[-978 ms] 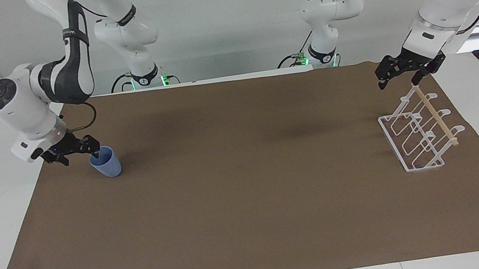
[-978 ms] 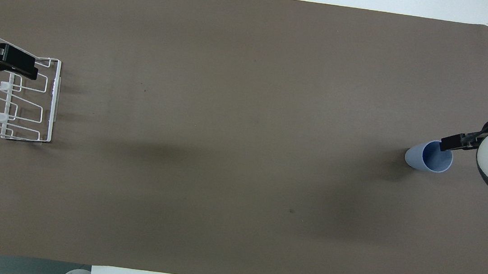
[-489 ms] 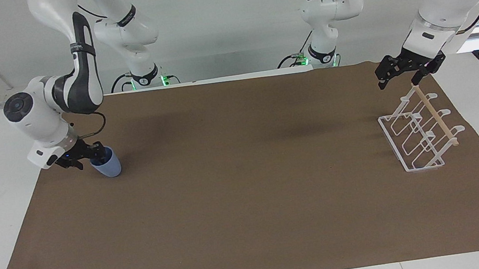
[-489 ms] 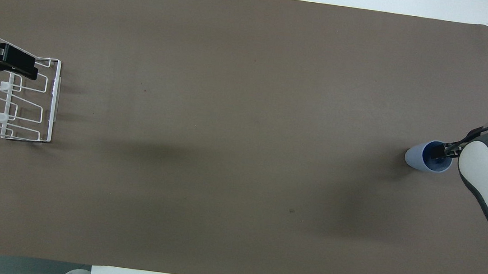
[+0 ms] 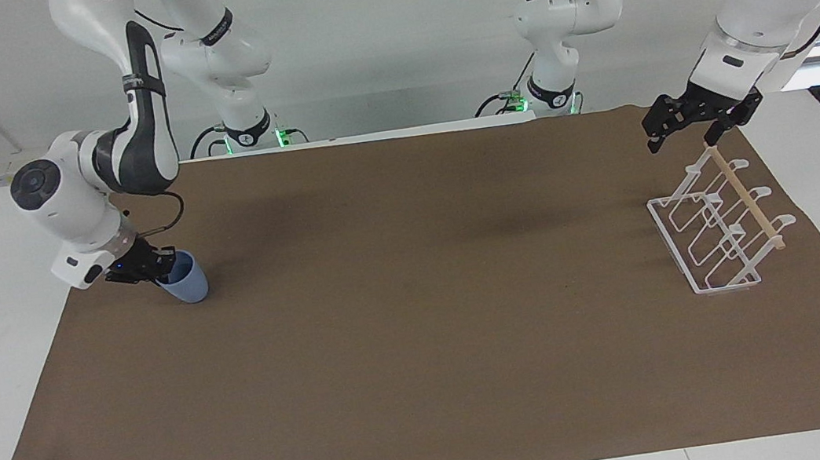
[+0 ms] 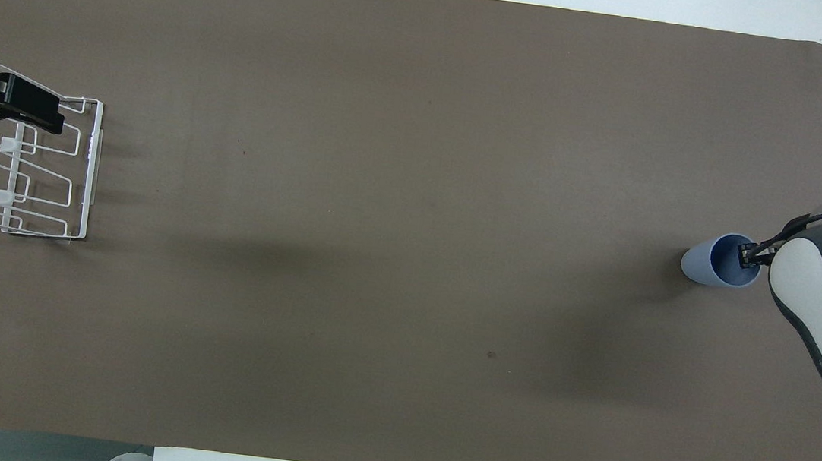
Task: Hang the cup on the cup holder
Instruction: 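Lift the blue cup with the right gripper and carry it toward the rack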
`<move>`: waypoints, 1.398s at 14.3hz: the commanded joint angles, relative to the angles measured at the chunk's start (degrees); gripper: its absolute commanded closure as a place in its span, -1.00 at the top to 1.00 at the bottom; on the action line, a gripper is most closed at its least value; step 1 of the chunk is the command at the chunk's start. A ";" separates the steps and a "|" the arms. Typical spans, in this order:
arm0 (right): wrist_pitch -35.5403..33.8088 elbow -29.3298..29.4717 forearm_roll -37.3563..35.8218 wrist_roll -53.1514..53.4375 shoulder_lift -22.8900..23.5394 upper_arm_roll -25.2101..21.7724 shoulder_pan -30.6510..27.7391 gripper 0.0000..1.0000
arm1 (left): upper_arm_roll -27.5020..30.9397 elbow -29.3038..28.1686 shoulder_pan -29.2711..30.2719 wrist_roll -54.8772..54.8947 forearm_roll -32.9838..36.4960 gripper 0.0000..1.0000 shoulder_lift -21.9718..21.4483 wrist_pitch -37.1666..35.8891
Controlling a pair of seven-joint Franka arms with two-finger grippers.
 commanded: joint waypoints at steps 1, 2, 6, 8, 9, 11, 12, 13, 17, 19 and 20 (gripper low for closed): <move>-5.38 4.12 1.07 -1.93 -0.56 0.69 -0.18 -1.00 | -0.01 -0.53 0.17 0.53 0.66 1.00 -0.36 0.28; -9.24 7.19 1.24 -1.67 -0.74 1.04 0.43 -1.00 | -0.01 -0.53 0.17 0.53 0.66 1.00 -0.36 0.28; -18.41 15.90 9.33 9.88 -0.92 2.10 10.07 -1.00 | -0.01 -1.14 0.26 0.35 0.66 1.00 -1.06 -2.78; -19.21 18.37 12.82 18.42 -0.30 2.10 15.18 -1.00 | 0.08 -1.41 1.65 0.44 0.66 1.00 -1.33 -6.92; -18.78 18.29 18.24 21.59 -0.30 2.10 16.51 -1.00 | 0.08 -1.41 1.84 0.44 0.66 1.00 -1.59 -7.98; -17.98 17.86 30.02 28.27 -0.30 2.10 18.44 -1.00 | 0.08 -1.41 2.71 -0.26 0.66 1.00 -1.59 -8.08; -16.24 17.77 34.25 30.83 -0.30 2.10 19.76 -1.00 | -0.01 -1.76 2.72 -3.40 0.05 1.00 -1.68 -7.73; -13.87 16.81 38.38 32.85 -0.39 2.10 21.43 -1.00 | -0.09 -2.46 2.63 -9.52 -1.44 0.99 -1.94 -7.72; 0.26 10.58 56.05 40.77 -1.96 2.10 31.26 -1.00 | -0.53 -5.97 1.06 -33.94 -9.09 1.00 -3.70 -4.48; 7.13 7.32 61.34 42.01 -2.76 2.10 36.80 -1.00 | -0.53 -6.16 -3.41 -47.41 -10.50 1.00 -3.70 -1.76; 8.20 6.52 64.15 42.10 -2.59 2.10 38.13 -1.00 | -0.62 -6.07 -4.91 -53.12 -10.77 1.00 -3.70 0.08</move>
